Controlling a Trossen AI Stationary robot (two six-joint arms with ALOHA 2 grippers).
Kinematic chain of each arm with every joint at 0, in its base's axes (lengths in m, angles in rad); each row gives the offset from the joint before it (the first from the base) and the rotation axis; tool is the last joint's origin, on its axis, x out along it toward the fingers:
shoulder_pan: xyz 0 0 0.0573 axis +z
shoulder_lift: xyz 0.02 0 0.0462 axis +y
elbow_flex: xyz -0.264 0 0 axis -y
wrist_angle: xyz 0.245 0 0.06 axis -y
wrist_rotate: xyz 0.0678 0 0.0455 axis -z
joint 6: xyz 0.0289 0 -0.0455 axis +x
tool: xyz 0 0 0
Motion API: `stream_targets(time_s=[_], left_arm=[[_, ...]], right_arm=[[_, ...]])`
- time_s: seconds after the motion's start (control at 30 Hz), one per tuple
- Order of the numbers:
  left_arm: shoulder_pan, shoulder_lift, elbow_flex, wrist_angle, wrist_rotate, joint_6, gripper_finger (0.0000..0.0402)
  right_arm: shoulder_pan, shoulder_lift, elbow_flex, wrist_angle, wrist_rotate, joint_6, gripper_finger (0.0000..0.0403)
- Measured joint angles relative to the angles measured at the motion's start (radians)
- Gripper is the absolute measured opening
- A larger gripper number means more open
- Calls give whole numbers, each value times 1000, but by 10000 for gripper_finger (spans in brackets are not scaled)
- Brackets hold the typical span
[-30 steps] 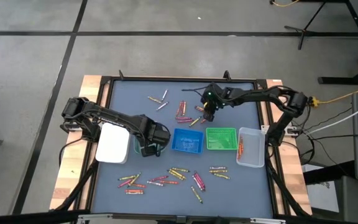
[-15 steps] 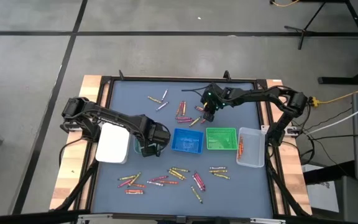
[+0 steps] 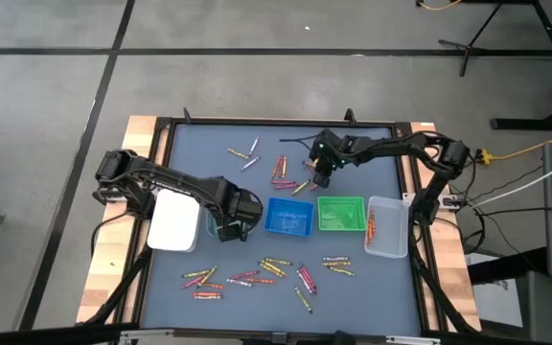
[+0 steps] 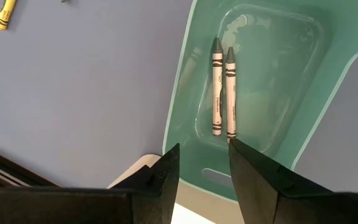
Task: Sort crayons
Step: Put the green crayon into the green bin
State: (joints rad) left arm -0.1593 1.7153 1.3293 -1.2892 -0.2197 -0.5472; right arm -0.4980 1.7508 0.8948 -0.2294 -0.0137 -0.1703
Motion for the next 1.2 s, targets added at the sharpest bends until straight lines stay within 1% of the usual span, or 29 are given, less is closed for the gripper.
stream_targets(time_s=[0.1,0.33,0.43,0.53,0.6,0.77,0.83,0.93,1.07,1.2], left_arm=[[0,0,0,0,0,0,121],[0,0,0,1,-1,0,121],[0,0,0,8,-1,0,121],[0,0,0,36,-7,1,121],[0,0,0,66,-9,14,121],[1,0,0,177,-15,127,121],[7,0,0,232,-44,163,121],[30,0,0,313,-79,190,121],[76,0,0,415,-85,228,121],[126,0,0,499,-84,296,121]], right_arm=[[1,0,0,0,22,0,120],[1,0,0,1,21,0,118],[1,0,0,1,21,0,103],[1,0,-1,1,21,0,75],[1,0,-1,1,21,0,54],[0,-1,-1,1,31,0,11],[0,-2,-1,1,31,0,7],[0,-2,-1,1,31,0,14],[0,-2,3,-4,31,0,18],[0,-1,20,-18,31,0,6]])
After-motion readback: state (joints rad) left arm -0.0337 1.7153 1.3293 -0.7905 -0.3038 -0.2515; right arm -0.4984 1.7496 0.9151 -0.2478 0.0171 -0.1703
